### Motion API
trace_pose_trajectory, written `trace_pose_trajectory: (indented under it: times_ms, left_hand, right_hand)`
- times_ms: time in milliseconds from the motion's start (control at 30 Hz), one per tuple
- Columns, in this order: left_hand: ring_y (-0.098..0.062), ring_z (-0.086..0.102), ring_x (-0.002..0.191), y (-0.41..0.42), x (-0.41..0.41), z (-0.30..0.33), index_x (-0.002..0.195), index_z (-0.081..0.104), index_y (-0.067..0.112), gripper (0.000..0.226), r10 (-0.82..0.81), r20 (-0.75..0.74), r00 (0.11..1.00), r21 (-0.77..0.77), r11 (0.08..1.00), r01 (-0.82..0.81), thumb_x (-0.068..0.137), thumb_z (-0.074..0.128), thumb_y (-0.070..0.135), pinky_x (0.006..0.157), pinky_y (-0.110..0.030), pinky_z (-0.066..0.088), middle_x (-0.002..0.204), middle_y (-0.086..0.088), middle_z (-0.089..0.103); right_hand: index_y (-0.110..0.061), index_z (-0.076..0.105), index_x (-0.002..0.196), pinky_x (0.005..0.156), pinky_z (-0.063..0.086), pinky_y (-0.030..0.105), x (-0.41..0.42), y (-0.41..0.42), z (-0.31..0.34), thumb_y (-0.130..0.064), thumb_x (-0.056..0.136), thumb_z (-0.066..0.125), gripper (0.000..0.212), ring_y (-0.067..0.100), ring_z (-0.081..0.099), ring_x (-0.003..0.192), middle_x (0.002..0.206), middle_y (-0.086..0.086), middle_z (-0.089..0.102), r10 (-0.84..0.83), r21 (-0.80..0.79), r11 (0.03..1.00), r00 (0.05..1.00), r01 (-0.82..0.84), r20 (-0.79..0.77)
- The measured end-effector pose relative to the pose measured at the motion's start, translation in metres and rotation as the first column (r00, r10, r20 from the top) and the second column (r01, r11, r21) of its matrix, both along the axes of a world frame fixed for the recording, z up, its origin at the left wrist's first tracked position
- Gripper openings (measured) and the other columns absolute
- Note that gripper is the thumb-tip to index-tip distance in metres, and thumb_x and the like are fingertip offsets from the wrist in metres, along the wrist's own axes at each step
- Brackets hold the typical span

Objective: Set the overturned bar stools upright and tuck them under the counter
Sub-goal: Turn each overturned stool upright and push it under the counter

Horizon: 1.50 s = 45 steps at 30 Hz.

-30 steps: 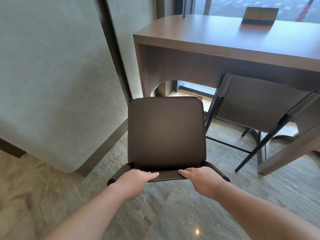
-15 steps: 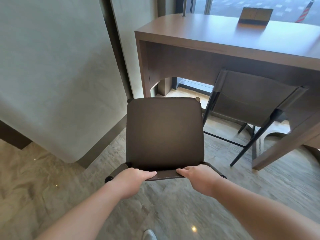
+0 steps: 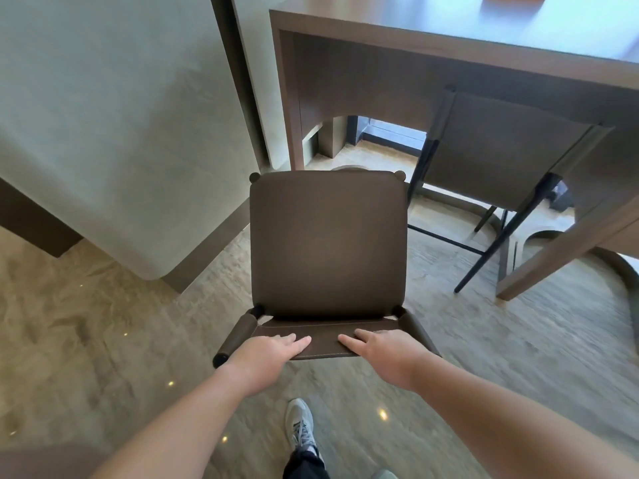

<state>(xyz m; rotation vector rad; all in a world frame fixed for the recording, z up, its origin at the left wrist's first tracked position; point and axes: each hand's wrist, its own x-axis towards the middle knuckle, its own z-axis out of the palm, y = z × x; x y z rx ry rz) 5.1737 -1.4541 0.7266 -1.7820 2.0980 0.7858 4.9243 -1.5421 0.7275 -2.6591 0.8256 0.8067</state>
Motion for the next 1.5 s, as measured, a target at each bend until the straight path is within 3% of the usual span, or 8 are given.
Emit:
trace_pose_trajectory:
  times_ms: [233,600,733,833,1000,1100,1200,1500]
  left_hand:
    - [-0.023,0.023,0.150,0.023,-0.010,-0.012,0.156,0.003,0.040,0.097,-0.037,0.016,0.999,0.067,0.997,0.035,0.082,0.026,-0.017,0.112,-0.027,0.030,0.165,0.002,0.016]
    - [-0.026,0.025,0.149,0.028,-0.014,0.000,0.158,0.003,0.034,0.090,-0.143,0.079,0.987,0.065,0.988,0.138,0.086,0.030,-0.014,0.112,-0.033,0.034,0.165,0.000,0.018]
    - [-0.031,0.031,0.146,0.012,-0.007,0.005,0.157,0.021,0.026,0.080,-0.284,0.257,0.924,-0.287,0.890,0.353,0.087,0.052,0.002,0.114,-0.042,0.035,0.161,-0.005,0.030]
    - [-0.034,0.002,0.152,-0.005,0.003,0.006,0.158,-0.004,0.027,0.080,-0.272,0.318,0.908,-0.280,0.889,0.364,0.093,0.038,0.006,0.121,-0.050,0.009,0.166,-0.010,-0.001]
    - [-0.028,-0.007,0.152,-0.048,0.019,0.022,0.156,-0.010,0.032,0.081,-0.186,0.316,0.930,-0.326,0.899,0.291,0.092,0.038,0.016,0.122,-0.047,0.001,0.166,-0.008,-0.011]
    - [-0.029,0.018,0.151,-0.070,0.026,0.033,0.157,0.019,0.028,0.071,-0.188,0.247,0.951,-0.421,0.863,0.280,0.092,0.049,0.031,0.119,-0.052,0.021,0.164,-0.012,0.016]
    - [-0.031,0.038,0.143,-0.088,0.031,0.040,0.150,0.041,0.024,0.071,-0.200,0.222,0.954,-0.489,0.824,0.286,0.084,0.060,0.042,0.110,-0.056,0.038,0.156,-0.015,0.037]
    - [-0.029,0.021,0.150,-0.155,0.054,0.054,0.155,0.028,0.025,0.079,-0.137,0.145,0.980,-0.543,0.817,0.195,0.087,0.050,0.058,0.117,-0.057,0.025,0.163,-0.013,0.022]
  right_hand:
    - [-0.031,-0.008,0.156,0.096,0.048,0.041,-0.006,0.030,-0.011,0.004,0.093,0.039,0.086,0.034,0.028,0.145,0.165,0.005,0.006,0.014,0.042,0.999,0.997,-0.011,-0.070]
    - [-0.027,-0.004,0.157,0.091,0.049,0.041,-0.019,0.025,-0.006,0.002,0.092,0.038,0.082,0.035,0.040,0.137,0.163,0.007,0.018,0.086,0.006,0.996,0.996,-0.086,-0.006]
    - [-0.026,-0.001,0.156,0.081,0.052,0.040,-0.017,0.007,-0.002,-0.001,0.091,0.043,0.083,0.033,0.044,0.132,0.159,0.008,0.025,0.107,-0.066,0.992,0.993,-0.104,0.052]
    - [-0.028,-0.002,0.156,0.096,0.047,0.041,-0.016,-0.013,0.004,-0.007,0.094,0.044,0.080,0.034,0.030,0.142,0.163,0.010,0.016,0.121,-0.159,0.982,0.984,-0.100,0.130]
    - [-0.032,0.007,0.156,0.112,0.033,0.040,-0.014,-0.054,0.016,-0.020,0.099,0.039,0.067,0.030,0.024,0.147,0.163,0.010,0.018,0.000,-0.198,0.978,0.955,0.062,0.298]
    - [-0.031,0.029,0.152,0.110,0.037,0.041,-0.008,-0.071,0.024,-0.037,0.094,0.040,0.059,0.030,0.037,0.141,0.157,0.009,0.034,-0.047,-0.210,0.968,0.917,0.140,0.396]
    - [-0.031,0.025,0.153,0.118,0.024,0.046,-0.002,-0.089,0.029,-0.053,0.088,0.042,0.070,0.028,0.026,0.147,0.161,0.007,0.025,-0.064,-0.244,0.953,0.904,0.182,0.422]
    - [-0.035,0.007,0.155,0.121,0.003,0.053,0.021,-0.155,0.050,-0.077,0.089,0.026,0.081,0.020,-0.003,0.152,0.165,0.002,0.002,-0.228,-0.255,0.864,0.789,0.434,0.571]
